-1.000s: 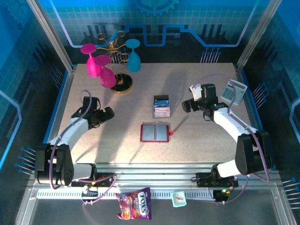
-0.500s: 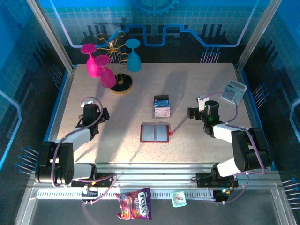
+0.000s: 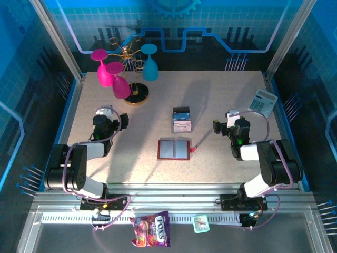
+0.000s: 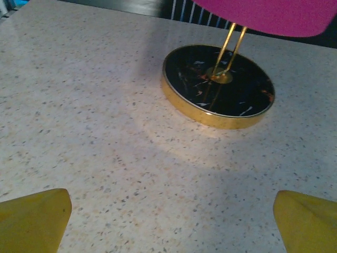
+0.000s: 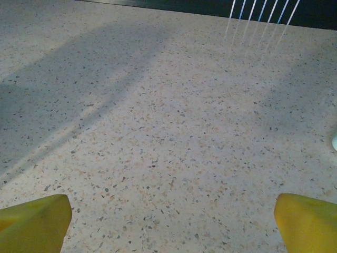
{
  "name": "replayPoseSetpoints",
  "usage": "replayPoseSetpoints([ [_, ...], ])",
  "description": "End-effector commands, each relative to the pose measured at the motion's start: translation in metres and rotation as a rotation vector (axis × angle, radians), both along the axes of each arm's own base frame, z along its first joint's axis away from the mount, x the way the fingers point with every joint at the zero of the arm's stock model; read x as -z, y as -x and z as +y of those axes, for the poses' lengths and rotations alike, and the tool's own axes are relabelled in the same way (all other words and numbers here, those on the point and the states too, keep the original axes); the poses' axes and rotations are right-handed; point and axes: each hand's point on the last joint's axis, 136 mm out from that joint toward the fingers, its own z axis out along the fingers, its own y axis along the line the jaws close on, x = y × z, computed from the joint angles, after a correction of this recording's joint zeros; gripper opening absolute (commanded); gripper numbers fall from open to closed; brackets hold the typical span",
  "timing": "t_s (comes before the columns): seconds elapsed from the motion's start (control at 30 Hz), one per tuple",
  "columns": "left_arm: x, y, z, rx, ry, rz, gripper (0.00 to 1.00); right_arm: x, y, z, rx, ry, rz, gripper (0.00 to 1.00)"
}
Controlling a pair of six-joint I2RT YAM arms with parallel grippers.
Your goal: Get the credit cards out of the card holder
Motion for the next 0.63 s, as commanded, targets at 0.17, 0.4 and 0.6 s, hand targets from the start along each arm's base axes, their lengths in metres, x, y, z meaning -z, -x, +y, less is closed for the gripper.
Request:
replayPoseSetpoints([
  [0.17,0.0011,0.0014,-0.0083,0.040,-0.048,-0.072,0.99,-0.0176,-0.0100,0.0038,-0.019,-0.007,-0.063,1.00],
  [0.4,0.0021,-0.0013,-0.0118,0.016,-0.104,-0.057,0.99,-0.0182,-0.0102,0.0042,-0.022,-0.007,-0.064,1.00],
  [0.6,0.0034,-0.0006,-0.0115,0.015,-0.106,-0.053,0.99,-0.0177,-0.0107,0.0024,-0.024,-0.024,-0.060,1.00],
])
